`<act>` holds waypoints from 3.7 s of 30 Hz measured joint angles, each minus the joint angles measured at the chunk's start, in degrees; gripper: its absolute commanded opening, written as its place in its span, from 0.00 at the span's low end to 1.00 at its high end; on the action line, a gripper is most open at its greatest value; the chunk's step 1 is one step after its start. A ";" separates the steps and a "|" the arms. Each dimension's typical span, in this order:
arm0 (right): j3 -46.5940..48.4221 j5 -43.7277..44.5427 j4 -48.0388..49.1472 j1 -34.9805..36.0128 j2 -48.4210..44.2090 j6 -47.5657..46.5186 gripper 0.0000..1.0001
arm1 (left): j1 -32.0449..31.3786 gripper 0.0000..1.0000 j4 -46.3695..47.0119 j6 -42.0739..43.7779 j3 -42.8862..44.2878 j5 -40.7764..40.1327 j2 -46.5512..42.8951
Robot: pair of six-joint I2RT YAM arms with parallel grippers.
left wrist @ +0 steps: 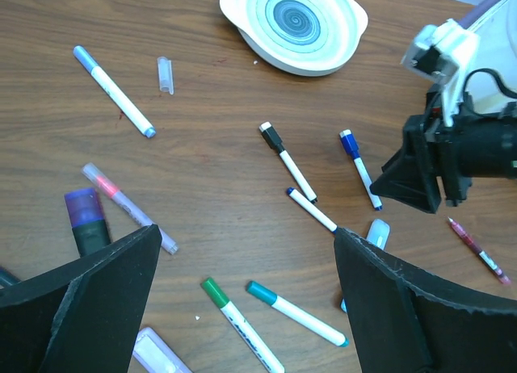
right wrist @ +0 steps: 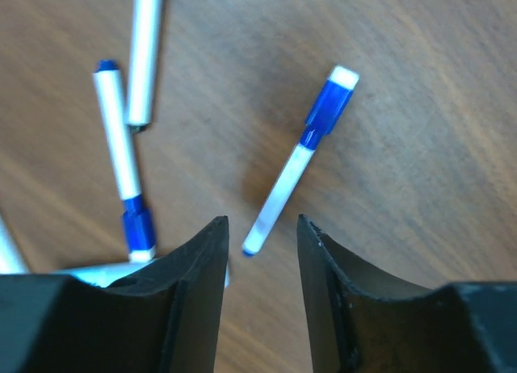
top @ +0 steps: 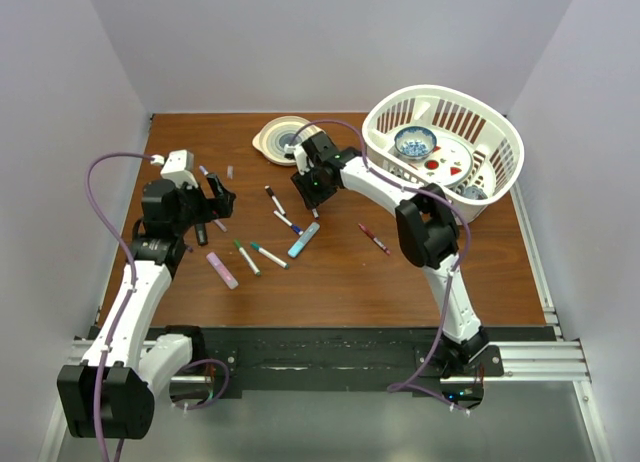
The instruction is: Open the pen caps
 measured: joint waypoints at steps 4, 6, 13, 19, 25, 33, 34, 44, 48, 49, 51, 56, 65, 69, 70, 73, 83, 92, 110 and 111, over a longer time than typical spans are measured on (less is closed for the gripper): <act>2.05 2.78 -1.16 0.26 2.49 0.07 0.40 | 0.00 0.94 -0.02 0.02 0.00 -0.26 -0.26; 2.32 3.82 -1.57 0.26 3.21 0.07 0.40 | 0.00 0.94 0.00 0.02 0.00 -0.31 -0.44; 3.30 5.44 -2.32 0.26 4.59 0.04 0.27 | 0.00 0.94 -0.02 0.02 0.00 -0.28 -0.61; 3.32 7.76 -2.29 0.26 4.63 0.00 0.04 | 0.00 0.96 0.20 -0.04 -0.09 1.38 -0.68; 2.10 7.91 -1.27 0.20 4.00 0.04 0.00 | 0.00 1.00 2.58 -1.31 -1.38 7.30 -0.68; -13.00 -3.41 0.70 -1.86 -9.60 -3.02 0.00 | 0.20 1.00 21.84 -16.20 -10.08 21.22 5.88; -14.67 -5.79 1.07 -2.29 -11.96 -3.28 0.00 | 0.17 1.00 26.36 -20.02 -12.11 22.84 7.39; -33.66 -34.97 14.64 -4.74 -30.80 0.72 0.00 | -14.23 0.90 48.24 -41.07 -16.87 22.73 16.00; -36.87 -40.87 18.01 -4.35 -30.69 4.31 0.00 | -17.62 0.79 50.71 -44.50 -16.41 18.62 17.27; -37.13 -41.90 18.84 -4.35 -30.69 5.03 0.00 | -18.21 0.77 50.69 -45.20 -16.15 17.53 17.57; -37.59 -43.45 20.76 -4.37 -30.71 6.29 0.00 | -19.37 0.70 50.23 -45.92 -15.41 15.39 18.25; -38.60 -45.05 23.50 -4.37 -30.73 8.20 0.00 | -21.86 0.54 46.86 -46.84 -13.05 10.75 18.99; -38.93 -44.63 24.85 -4.37 -30.73 9.42 0.00 | -23.19 0.24 41.44 -46.93 -11.23 6.43 18.99; -38.93 -44.06 24.87 -4.37 -30.73 9.25 0.00 | -23.39 0.00 40.30 -46.58 -10.88 5.66 18.99; -38.93 -43.78 24.81 -4.35 -30.73 9.01 0.00 | -23.39 0.00 40.19 -46.40 -10.84 5.60 18.99; -38.93 -43.25 24.63 -4.24 -30.73 8.22 0.31 | -23.41 0.00 39.98 -46.40 -10.84 5.33 18.99; -38.93 -43.34 24.70 -4.11 -30.73 7.32 0.50 | -24.06 0.00 42.62 -45.48 -10.05 9.14 22.47; -39.47 -43.28 26.60 -3.69 -30.16 10.84 0.00 | -25.29 0.00 44.57 -44.96 -8.22 11.37 25.18; -36.61 -40.54 24.81 4.46 -25.81 10.12 0.00 | -1.44 0.00 32.68 -41.68 5.73 7.15 23.43; -36.61 -40.46 23.93 4.87 -25.70 9.64 0.00 | -0.76 0.00 32.54 -40.89 6.21 6.58 23.41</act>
